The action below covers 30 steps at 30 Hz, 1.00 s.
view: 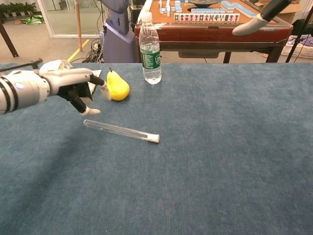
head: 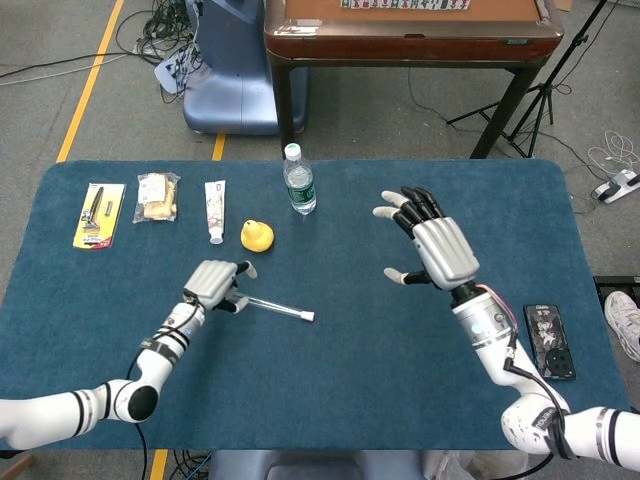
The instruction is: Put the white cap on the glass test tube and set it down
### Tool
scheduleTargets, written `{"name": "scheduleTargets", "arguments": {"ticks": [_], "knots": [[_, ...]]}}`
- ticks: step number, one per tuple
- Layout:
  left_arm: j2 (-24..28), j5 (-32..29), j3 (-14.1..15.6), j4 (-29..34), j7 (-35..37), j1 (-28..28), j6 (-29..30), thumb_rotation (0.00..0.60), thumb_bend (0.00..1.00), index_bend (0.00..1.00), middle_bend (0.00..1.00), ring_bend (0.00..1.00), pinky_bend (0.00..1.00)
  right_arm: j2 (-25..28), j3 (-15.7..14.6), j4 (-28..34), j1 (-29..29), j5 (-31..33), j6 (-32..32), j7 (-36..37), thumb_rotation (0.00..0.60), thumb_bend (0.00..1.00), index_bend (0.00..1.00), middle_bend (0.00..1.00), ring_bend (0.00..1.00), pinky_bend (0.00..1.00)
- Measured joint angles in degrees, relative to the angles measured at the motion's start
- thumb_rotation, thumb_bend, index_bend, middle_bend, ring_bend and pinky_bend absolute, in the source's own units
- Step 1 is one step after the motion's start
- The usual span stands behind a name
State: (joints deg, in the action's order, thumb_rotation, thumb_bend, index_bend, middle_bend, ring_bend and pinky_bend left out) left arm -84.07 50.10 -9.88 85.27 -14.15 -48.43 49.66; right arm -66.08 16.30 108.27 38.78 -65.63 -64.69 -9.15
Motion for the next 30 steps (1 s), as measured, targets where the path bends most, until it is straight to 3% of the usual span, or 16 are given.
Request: {"name": "scheduleTargets", "arguments": {"ticks": [3,10,15,21,30], "knots": [[4.46,1.29,-0.13,2.99,2.49,3.04,2.69,0.600,0.29,0.36,0.87,0.89,1.00,2.90,-1.26,0.43,-1.65,1.35,0.21,-1.22,0.600,0.25,0.24,0.16,0.00,0.00],[11.34,6.33,1.05,5.11,7.25,10.94,10.70,0.600,0.29,0.40,0.74,0.72,0.91,5.91,-5.23,0.10,-6.14,0.81,-1.41,-2.82,0.600,0.26,0.24,0.19,0.04,0.00],[14.53,10.58,2.88,5.66,9.75,16.50,16.48,0.600,0.29,0.40,0.60,0.53,0.71,6.01,-7.70,-1.38,-9.87,-1.86,-5.03,-2.97,0.600,0.26,0.24,0.18,0.04,0.00],[15.72,15.74,5.66,5.33,11.02,22.62,23.58,0.600,0.29,0.39,0.49,0.47,0.60,5.14,-10.17,-2.90,-14.69,-5.61,-10.39,-1.74,0.600,0.26,0.24,0.18,0.04,0.00],[17.43,21.09,8.81,9.56,8.32,29.99,32.30,0.600,0.29,0.39,0.48,0.46,0.55,3.89,-13.81,-3.48,-22.26,-10.34,-17.48,0.04,0.600,0.26,0.24,0.18,0.04,0.00]]}}
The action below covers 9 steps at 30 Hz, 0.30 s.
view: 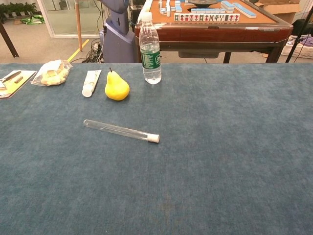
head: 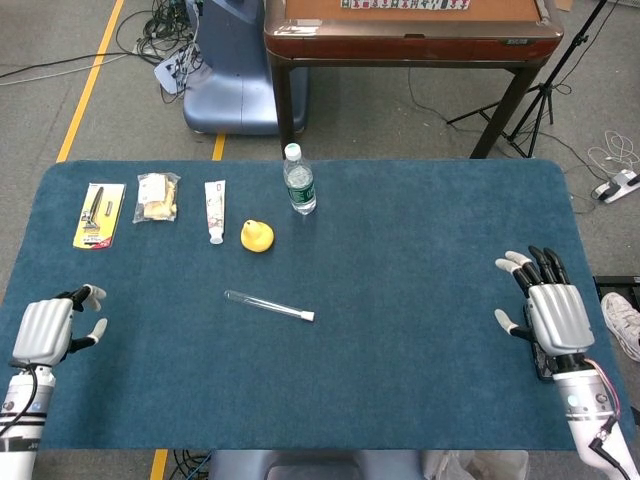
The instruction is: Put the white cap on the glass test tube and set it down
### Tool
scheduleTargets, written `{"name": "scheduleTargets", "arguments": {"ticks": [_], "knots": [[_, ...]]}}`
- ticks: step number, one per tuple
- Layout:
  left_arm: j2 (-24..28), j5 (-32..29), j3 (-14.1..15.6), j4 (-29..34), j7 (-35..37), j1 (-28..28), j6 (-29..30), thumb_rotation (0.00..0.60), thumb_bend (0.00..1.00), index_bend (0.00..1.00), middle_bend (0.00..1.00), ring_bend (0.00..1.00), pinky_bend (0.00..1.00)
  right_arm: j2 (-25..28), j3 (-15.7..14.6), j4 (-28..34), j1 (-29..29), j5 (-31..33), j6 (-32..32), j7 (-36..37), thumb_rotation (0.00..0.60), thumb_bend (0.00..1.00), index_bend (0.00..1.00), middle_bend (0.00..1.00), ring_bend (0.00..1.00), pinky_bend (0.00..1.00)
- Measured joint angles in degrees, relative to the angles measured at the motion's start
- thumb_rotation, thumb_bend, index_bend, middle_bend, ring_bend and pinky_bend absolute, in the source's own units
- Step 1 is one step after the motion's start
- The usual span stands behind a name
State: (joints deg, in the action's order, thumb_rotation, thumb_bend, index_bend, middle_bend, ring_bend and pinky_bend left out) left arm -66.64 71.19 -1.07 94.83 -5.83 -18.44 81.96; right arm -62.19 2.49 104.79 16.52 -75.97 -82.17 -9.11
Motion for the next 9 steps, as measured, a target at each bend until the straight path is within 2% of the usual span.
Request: {"name": "scheduleTargets", "arguments": {"ticks": [9], "knots": [[-1.01,4.05,2.19,2.92,-5.34,4.87,4.53,0.600,0.29,0.39,0.48,0.46,0.54,-0.45,-1.59,1.51,-3.81,-0.65,-0.92,0.25,0.600,0.26,0.24,0.18,0.04,0.00]]}}
